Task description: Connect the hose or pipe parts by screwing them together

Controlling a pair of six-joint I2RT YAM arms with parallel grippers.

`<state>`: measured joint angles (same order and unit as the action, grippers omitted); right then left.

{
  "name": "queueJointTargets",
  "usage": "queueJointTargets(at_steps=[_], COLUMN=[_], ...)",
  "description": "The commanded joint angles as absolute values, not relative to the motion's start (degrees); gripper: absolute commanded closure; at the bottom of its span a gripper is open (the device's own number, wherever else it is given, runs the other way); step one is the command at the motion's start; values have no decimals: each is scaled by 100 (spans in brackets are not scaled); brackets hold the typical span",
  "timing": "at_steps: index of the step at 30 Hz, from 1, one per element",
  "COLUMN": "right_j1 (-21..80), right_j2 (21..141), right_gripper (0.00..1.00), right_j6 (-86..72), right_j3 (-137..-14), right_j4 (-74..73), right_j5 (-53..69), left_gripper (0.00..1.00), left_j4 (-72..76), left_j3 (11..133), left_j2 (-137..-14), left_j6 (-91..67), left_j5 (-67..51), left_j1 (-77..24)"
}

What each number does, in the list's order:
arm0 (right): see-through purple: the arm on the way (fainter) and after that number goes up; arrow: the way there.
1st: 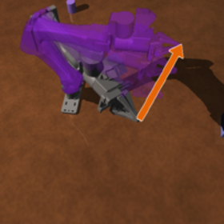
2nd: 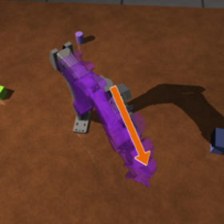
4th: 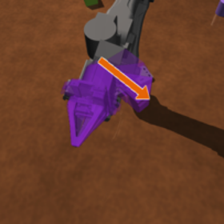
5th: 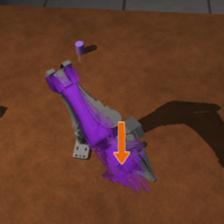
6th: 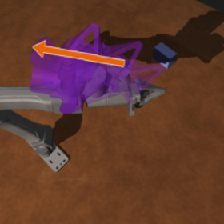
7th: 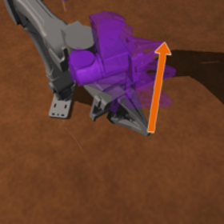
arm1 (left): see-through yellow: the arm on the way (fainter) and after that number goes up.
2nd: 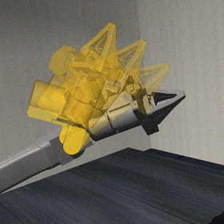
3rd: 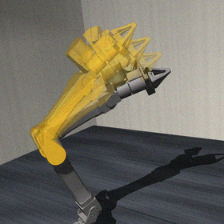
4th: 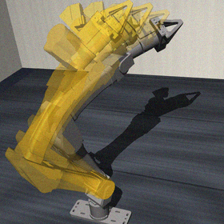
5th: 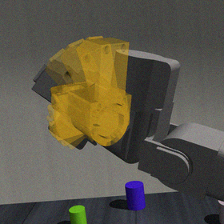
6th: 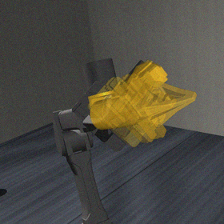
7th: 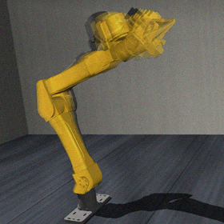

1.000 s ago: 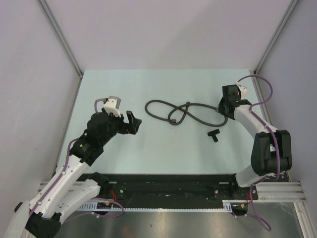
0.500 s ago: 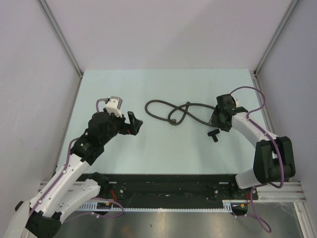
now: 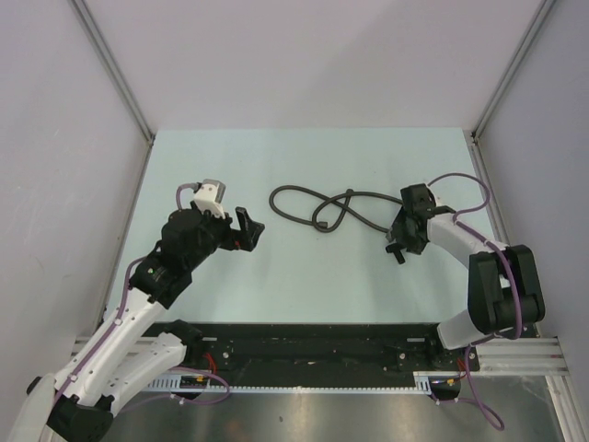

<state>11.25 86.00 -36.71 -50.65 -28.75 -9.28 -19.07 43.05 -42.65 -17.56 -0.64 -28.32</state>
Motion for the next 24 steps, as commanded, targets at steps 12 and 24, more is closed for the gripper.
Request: queueJointTargets(at_steps=[12,24], right_j1=[1678,3444], right_j2=[9123,9544], right_gripper=[51,56], right_j6=[-3455,-4086], right_j3=[-4931,-5036], right_j4=[-1846,-581], right_j5=[-493,755], left_gripper=[0,0], left_j4=[-1837,-1846], left_j3=[4342,4351], left_j2=[-4228,-4298], left_j6=[-1802,-1793], left_j5=[-97,-88], left_j1=[-2795,-2786])
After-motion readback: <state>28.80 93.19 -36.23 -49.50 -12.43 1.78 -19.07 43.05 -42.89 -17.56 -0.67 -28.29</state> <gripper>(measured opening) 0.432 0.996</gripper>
